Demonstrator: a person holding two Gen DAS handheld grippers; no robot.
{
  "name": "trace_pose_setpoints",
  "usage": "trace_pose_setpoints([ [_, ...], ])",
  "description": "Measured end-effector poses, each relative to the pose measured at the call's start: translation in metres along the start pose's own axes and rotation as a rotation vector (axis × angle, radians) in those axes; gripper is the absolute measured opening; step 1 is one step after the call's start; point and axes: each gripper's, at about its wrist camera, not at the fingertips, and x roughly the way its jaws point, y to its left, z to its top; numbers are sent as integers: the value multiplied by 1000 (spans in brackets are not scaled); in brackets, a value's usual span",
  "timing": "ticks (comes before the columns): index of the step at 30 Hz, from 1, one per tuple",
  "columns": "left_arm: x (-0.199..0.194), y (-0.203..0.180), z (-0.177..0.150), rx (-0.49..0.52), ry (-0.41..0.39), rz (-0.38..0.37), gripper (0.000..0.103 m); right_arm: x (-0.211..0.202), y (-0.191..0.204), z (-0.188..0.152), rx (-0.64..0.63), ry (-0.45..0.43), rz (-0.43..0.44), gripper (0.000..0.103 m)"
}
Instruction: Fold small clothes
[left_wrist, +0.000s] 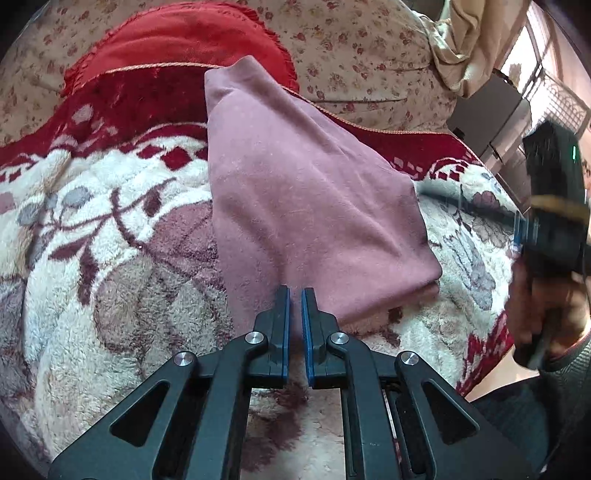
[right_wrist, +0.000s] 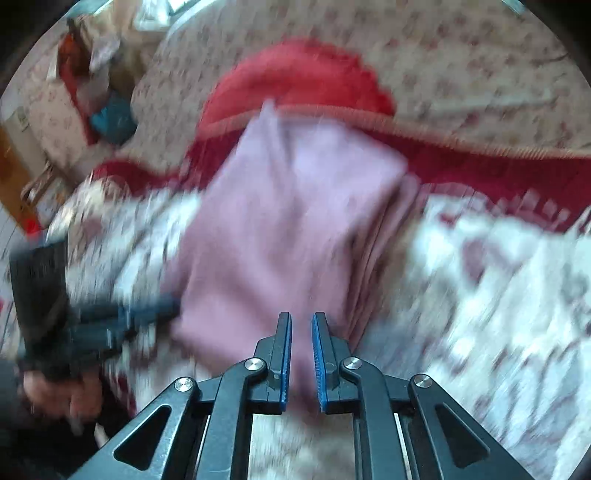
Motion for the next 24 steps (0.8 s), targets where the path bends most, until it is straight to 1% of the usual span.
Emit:
trace_pose_setpoints([
  [2,-2,2,-2,-38,-8,8,6,1,-2,17,34,-82,26,11],
  [3,-4,3,-3,-86,-10,16,6,10,-2,23,30,-93,29,11],
  [4,-6,4,-3,-124,-7,31,6,18,-3,22,23,-75,11,12],
  [5,-9,2,-3,-140,-1,43,6,43,-9,20,30,25,-61,13],
  [6,-14,-1,0,-145,0,47,6,60,-13,20,47,97,-93,13],
  [7,-21,-4,5,-141,-15,38,6,65,-20,16,76,85,-85,13],
  [10,-34,-10,30,-115,-67,20,6,54,-22,22,116,93,-61,13],
  [11,-34,-12,44,-97,-83,9,6,49,-21,22,127,82,-54,13],
  [13,-29,-13,66,-57,-103,16,6,44,-22,30,142,54,-44,13],
  [14,-23,-10,77,-45,-115,19,6,35,-21,38,155,-8,-31,13],
  [15,-13,-5,89,-47,-113,21,9,34,-22,46,161,-54,-15,13],
  [16,-3,1,98,-61,-108,20,9,33,-23,55,167,-91,-6,14],
  [18,24,19,115,-112,-82,10,9,38,-24,71,168,-123,-1,14],
  [19,36,28,120,-133,-74,2,9,47,-26,81,170,-114,1,16],
  [22,53,49,117,-170,-63,-39,8,86,-27,108,182,-15,-24,17],
  [23,55,51,116,-188,-61,-47,8,107,-30,118,197,40,-14,17],
  [24,55,53,115,-203,-71,-59,8,123,-33,123,211,84,24,17],
])
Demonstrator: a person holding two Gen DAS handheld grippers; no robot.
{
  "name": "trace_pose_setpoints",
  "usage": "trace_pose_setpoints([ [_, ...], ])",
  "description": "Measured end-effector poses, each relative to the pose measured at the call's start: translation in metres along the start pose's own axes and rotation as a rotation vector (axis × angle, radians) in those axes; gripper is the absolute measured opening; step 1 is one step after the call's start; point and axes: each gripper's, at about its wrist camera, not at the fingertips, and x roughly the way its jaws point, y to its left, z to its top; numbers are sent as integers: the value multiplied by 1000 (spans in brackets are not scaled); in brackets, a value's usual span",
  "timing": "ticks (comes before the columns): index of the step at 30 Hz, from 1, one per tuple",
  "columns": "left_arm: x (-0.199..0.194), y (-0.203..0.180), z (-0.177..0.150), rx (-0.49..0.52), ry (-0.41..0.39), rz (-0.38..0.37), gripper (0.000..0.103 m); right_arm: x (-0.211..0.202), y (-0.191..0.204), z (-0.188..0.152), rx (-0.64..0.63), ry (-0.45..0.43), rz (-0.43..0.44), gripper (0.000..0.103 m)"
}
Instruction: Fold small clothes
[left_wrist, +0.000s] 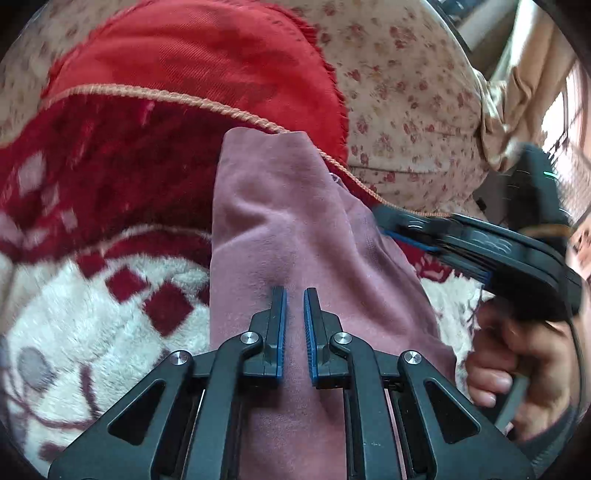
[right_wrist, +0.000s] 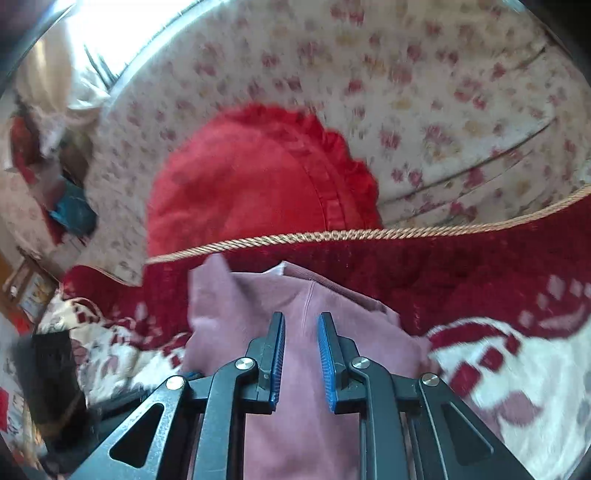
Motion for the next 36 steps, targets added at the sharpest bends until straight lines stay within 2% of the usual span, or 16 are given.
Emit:
trace_pose_setpoints([
  [2,0,-1,-1,0,-7,0,9,27,-10,8,3,91,-3,17],
  [4,0,-2,-2,-1,-14,3,9,35,-27,7,11,100,-162,17],
  [5,0,-3,-2,-3,-15,6,9,31,-51,8,108,72,-270,17],
  [6,-1,-3,-3,-10,-17,10,9,27,-63,9,169,54,-278,17],
  [8,-1,-3,-1,-24,-13,4,9,15,-79,10,243,15,-221,17],
  [12,-2,2,-2,-47,-6,-10,9,-5,-36,21,116,-68,-68,17],
  [15,-1,1,-2,-38,-8,-9,9,13,6,21,-13,11,101,17],
  [18,-2,1,-5,-22,-14,-4,9,48,-10,16,80,74,25,17],
  [21,-2,0,-6,-16,-17,0,9,49,-37,17,231,35,-22,9],
  [24,-1,0,-5,-25,-16,0,9,28,-18,22,144,-55,-206,13],
  [25,0,0,-4,-26,-15,-1,9,23,-13,23,135,-69,-202,13],
  [28,0,0,-4,-29,-15,-3,9,34,12,23,62,-16,10,13],
  [29,0,1,-5,-30,-15,-4,9,43,17,22,38,12,21,13],
  [31,0,1,-5,-28,-16,-6,9,52,9,21,64,-15,-82,13],
  [34,0,1,-5,-32,-16,-7,9,43,-6,27,182,-93,-74,13],
  [36,1,2,-5,-35,-15,-7,9,31,6,30,141,-138,-17,13],
])
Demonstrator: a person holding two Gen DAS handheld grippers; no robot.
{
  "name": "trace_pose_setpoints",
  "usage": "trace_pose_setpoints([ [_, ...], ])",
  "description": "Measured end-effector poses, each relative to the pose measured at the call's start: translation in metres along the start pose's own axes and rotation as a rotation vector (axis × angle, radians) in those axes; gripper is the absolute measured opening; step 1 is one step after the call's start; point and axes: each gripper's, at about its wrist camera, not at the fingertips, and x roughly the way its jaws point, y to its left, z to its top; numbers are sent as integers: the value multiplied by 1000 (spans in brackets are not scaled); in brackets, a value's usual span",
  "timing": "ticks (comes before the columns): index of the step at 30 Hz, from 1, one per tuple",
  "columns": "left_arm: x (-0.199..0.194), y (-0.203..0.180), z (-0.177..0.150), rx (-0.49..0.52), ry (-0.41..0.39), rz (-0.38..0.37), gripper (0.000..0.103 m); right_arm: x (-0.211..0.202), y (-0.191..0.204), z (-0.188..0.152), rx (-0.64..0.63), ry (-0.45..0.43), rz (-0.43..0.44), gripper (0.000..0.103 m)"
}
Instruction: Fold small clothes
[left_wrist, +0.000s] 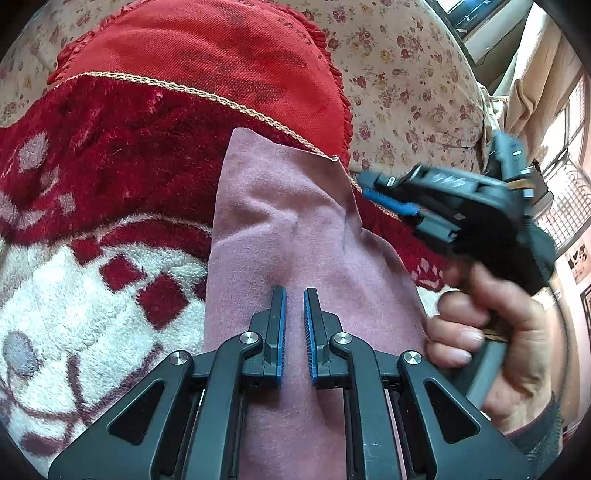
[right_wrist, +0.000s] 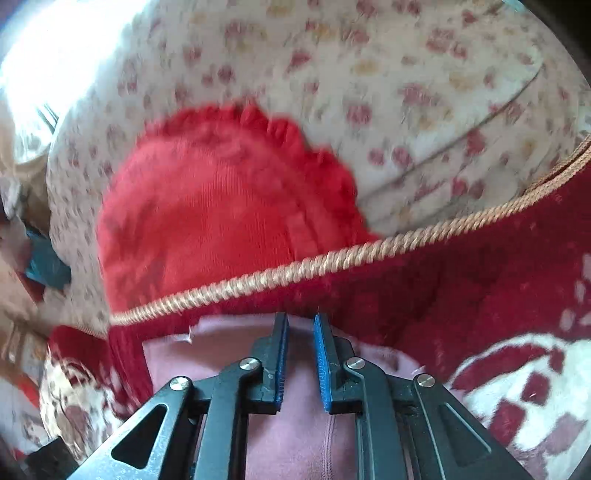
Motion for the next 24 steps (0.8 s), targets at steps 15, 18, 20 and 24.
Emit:
trace_pose_setpoints([
  [15,5,0,5,-16,29,2,10,-40,6,-18,-123,113,51,14],
  [18,5,1,6,-26,32,-9,10,-32,-3,-53,-284,212,-134,14],
  [20,6,-1,6,-14,36,-7,10,-33,-29,-59,-216,212,-186,11],
  [24,6,-8,6,39,36,-8,24,-85,-34,-57,-156,85,-246,13],
])
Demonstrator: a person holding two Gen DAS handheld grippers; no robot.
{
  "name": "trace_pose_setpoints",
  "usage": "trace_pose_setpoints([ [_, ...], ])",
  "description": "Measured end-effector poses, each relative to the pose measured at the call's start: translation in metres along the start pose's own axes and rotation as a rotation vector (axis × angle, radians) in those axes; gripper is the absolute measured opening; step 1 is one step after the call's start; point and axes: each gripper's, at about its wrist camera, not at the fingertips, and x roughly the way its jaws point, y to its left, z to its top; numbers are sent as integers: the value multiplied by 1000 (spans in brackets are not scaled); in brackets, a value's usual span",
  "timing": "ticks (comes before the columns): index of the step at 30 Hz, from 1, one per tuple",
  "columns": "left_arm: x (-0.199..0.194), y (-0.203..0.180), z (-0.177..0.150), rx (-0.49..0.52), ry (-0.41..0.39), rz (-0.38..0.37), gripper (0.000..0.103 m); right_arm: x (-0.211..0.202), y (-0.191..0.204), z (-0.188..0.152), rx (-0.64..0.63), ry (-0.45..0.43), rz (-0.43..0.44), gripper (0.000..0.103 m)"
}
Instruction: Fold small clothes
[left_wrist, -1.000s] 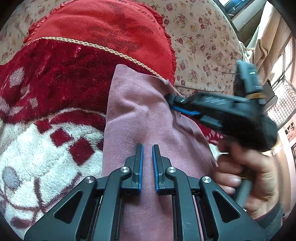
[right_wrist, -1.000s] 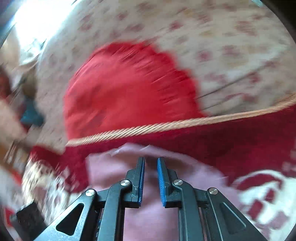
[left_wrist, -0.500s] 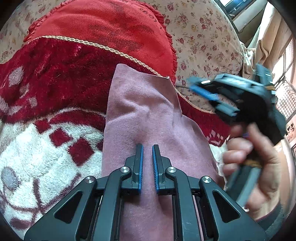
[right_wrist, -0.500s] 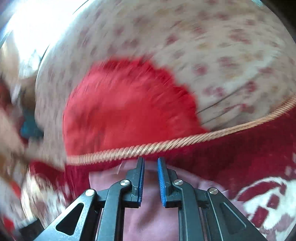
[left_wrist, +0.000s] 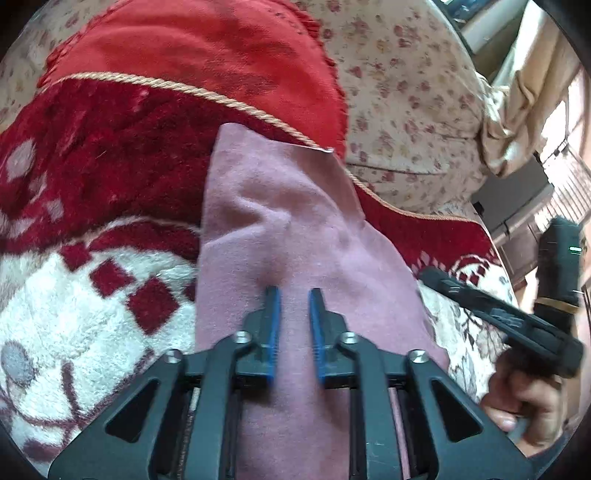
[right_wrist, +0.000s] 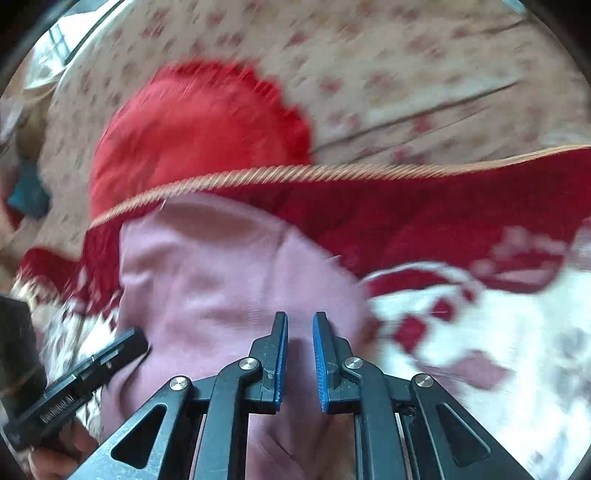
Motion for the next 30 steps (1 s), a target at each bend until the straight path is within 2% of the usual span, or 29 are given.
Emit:
trace_pose_setpoints([
  [1,-2,-4,-1,20,-5,1,28,-15,4,-5,-9,-17,51,14],
  [2,-7,-9,-2,49,-16,14,29,-22,10,-12,-31,2,109,14],
  [4,-16,-20,-8,109,-36,51,30,-31,26,-37,-118,49,152,14],
  [5,-20,-24,-12,134,-44,68,30,-30,29,-52,-161,59,93,14],
  [7,-35,-37,-23,213,-60,131,30,-25,25,-75,-167,87,-14,14],
  [9,-48,-45,-36,275,-73,181,31,-49,27,-90,-150,21,-80,14],
  [11,-59,-49,-55,303,-69,210,31,-78,34,-108,-160,-56,-33,14],
  [14,-56,-48,-80,318,-10,240,31,-104,42,-144,-181,-144,-1,15],
  [16,-44,-48,-93,346,44,278,31,-90,49,-157,-195,-102,-40,16],
  [18,-42,-51,-100,385,22,303,33,-66,56,-161,-213,-14,-79,16],
  [20,-40,-50,-100,373,22,300,35,-48,58,-167,-220,27,-112,17],
  [22,-40,-49,-100,369,24,294,36,-50,54,-170,-194,0,-110,18],
  [26,-40,-48,-99,363,25,285,39,-54,43,-170,-134,-9,-61,19],
  [29,-36,-52,-98,367,31,264,54,-55,44,-173,-146,-18,-65,19],
  [30,-35,-54,-100,374,36,252,65,-55,45,-174,-149,-17,-67,20],
])
